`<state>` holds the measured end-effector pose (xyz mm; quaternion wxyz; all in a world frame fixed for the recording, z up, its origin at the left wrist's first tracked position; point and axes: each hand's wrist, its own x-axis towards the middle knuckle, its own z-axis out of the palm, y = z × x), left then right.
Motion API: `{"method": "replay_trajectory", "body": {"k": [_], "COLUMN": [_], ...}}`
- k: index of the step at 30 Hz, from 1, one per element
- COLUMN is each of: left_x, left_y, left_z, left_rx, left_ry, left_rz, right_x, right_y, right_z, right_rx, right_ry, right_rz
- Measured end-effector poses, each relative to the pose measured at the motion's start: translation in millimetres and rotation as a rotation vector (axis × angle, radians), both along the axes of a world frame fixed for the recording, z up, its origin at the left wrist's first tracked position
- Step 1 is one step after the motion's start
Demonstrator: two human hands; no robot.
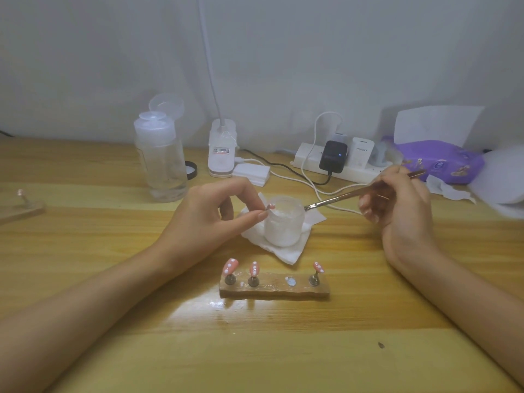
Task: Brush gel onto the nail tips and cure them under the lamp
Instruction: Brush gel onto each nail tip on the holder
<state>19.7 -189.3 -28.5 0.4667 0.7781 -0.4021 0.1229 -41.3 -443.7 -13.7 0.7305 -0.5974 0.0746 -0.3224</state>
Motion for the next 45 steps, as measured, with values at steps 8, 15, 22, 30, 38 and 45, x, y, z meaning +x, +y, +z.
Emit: {"method": "replay_trajectory", "body": {"k": [8,15,22,30,38,45], "left_x": [-1.1,-0.6,1.0,-21.7,-69.1,-68.0], "left_y": [-1.0,-1.5,-1.3,-0.7,-11.5,-14.1], "left_z": [2.0,1.5,2.8,39.8,26.9,14.7], "left_rx": [0.008,0.02,-0.047,-0.118,0.335,0.354], "left_ry": [-0.017,-0.028,0.12,0.212,-0.042,-0.03], "left_rz": [-0.003,0.009,0.007,-0.121,-0.167,-0.011], "right_x": [-5.8,-6.4,-0.5,3.2,4.4,5.5], "right_y": [4.4,-2.5,-10.9,-7.5,-8.5,-7.3], "right_z": [4.8,8.0,6.9,2.6,1.7,0.5], "right_rx": [-0.281,-0.31,-0.014,0.195,0.211,0.172], "right_ry": [-0.207,-0.254,-0.144,-0.044,-0.018,-0.016], "right_rz": [0.264,0.219,0.202,0.248,0.255,0.263]}}
